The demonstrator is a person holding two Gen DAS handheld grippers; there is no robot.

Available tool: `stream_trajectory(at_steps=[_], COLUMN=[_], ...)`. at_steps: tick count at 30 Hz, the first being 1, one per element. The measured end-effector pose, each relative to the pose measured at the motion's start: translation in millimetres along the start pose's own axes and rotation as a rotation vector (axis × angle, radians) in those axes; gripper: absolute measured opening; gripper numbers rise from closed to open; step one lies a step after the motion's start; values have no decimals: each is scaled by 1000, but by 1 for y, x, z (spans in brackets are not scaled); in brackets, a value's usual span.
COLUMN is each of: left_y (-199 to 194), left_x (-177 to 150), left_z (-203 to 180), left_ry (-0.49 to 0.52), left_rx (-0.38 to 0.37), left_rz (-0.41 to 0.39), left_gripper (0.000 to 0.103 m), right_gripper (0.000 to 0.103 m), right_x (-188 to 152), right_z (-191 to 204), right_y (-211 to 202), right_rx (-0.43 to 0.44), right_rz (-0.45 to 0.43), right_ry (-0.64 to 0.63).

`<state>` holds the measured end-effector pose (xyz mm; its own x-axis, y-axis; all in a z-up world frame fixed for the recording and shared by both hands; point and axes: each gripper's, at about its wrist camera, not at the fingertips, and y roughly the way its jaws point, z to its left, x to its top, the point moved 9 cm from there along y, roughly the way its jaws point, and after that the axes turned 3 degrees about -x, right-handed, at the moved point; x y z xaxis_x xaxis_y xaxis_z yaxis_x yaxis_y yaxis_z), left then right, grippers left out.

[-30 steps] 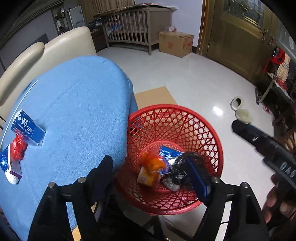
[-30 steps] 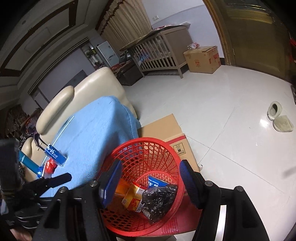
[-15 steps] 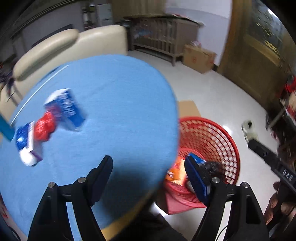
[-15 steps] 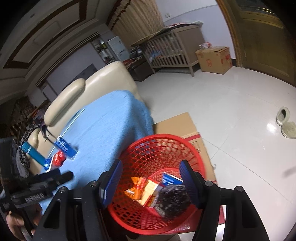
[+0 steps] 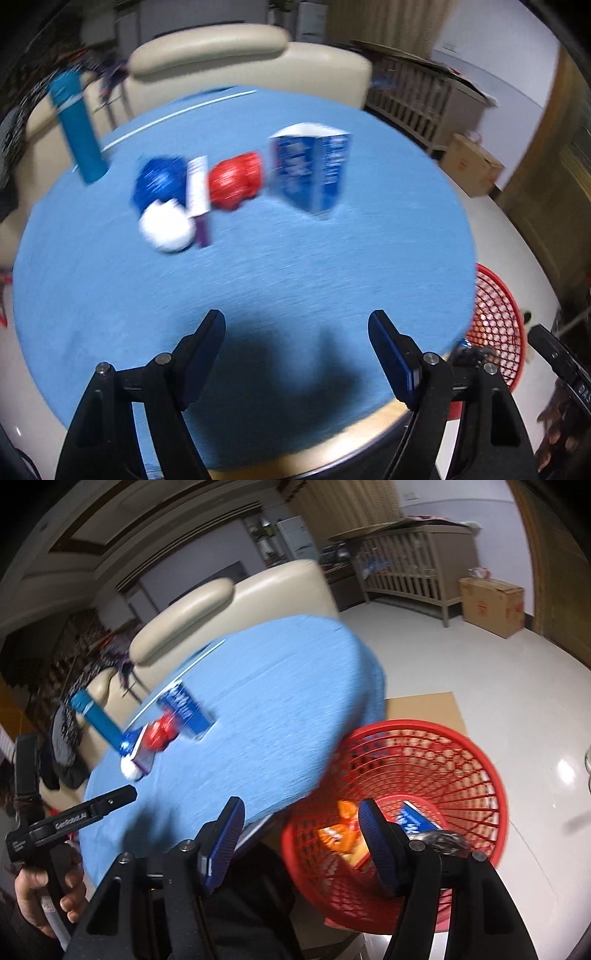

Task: Collect trash
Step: 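Return to the table and grasp the white-blue toothpaste box with the right gripper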

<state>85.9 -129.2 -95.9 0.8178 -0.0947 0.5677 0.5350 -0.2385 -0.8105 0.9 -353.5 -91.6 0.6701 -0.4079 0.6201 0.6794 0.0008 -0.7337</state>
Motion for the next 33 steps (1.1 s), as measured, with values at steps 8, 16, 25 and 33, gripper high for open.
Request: stream_trajectory(at_steps=[8,16,25,33], left_y=[-7,-9,1,5], left_x=[-6,-18,-26,-25], left_z=[76,112,121,118], left_ry=[-184,-226,-253,-237], left_rx=[66,126,96,65], left_rz=[-28,-40,-14,-6], left_gripper=[80,80,80,80], right_gripper=[68,68,68,68], right_x=[-7,3,53,100], right_z=[56,114,169,204], right_y=[19,48,93,149], right_rx=[44,103,112,78], right_rz=[58,83,61,37], right_ry=[-117,-220,-362,-488])
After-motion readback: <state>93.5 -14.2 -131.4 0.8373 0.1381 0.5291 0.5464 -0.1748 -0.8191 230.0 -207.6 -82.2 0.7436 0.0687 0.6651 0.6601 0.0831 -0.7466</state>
